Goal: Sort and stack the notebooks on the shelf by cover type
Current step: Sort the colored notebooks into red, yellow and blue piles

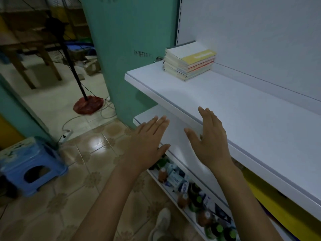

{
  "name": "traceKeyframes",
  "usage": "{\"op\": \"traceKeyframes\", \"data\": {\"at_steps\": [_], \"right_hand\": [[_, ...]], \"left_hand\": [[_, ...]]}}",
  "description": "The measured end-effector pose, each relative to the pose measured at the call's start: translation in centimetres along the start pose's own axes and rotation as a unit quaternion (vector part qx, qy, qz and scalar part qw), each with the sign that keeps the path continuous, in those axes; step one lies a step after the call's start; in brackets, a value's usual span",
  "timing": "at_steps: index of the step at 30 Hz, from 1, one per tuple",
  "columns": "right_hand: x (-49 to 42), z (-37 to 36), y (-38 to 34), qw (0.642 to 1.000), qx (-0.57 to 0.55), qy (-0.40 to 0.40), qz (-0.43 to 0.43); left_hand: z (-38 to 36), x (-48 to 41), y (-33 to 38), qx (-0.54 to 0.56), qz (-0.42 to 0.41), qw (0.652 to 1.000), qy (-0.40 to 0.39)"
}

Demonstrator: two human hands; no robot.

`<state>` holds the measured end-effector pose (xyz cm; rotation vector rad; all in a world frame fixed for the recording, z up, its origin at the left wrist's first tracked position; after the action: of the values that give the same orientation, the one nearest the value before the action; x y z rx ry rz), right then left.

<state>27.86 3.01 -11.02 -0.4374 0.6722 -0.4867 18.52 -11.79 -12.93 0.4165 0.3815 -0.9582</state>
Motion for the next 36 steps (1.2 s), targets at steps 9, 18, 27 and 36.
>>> {"op": "traceKeyframes", "data": {"at_steps": [9,18,27,36], "right_hand": [[-15.9,-6.7,-1.6,0.997,0.018,0.076,-0.006],[-33.1,-11.0,-1.5,0.989,0.143,0.027,-0.007],[-33.2,-15.3,0.1,0.962,0.258,-0.074,-0.047],[-26.0,-17.9,-5.1,0.94,0.341,-0.017,-0.004]], "left_hand": [[-3.6,-12.9,-10.4,0.076,-0.034,0.996,-0.019],[-6.4,-20.5,-16.0,0.214,0.038,0.976,-0.032],[-9.6,-28.0,-18.9,0.434,0.17,0.872,-0.15],[-10.0,-29.8,-20.3,0.581,0.105,0.758,-0.279]]}}
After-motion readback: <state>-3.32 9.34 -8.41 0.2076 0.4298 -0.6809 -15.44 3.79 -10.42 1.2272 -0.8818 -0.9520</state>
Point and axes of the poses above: each hand's wrist, its own x-axis away from the middle knuckle, its own z-axis out of the back of the hand, y = z × x, the point moved 4 cm from there along -x, towards the middle knuckle, and after that the axes turned 11 degrees about y, right-handed, at the moved point
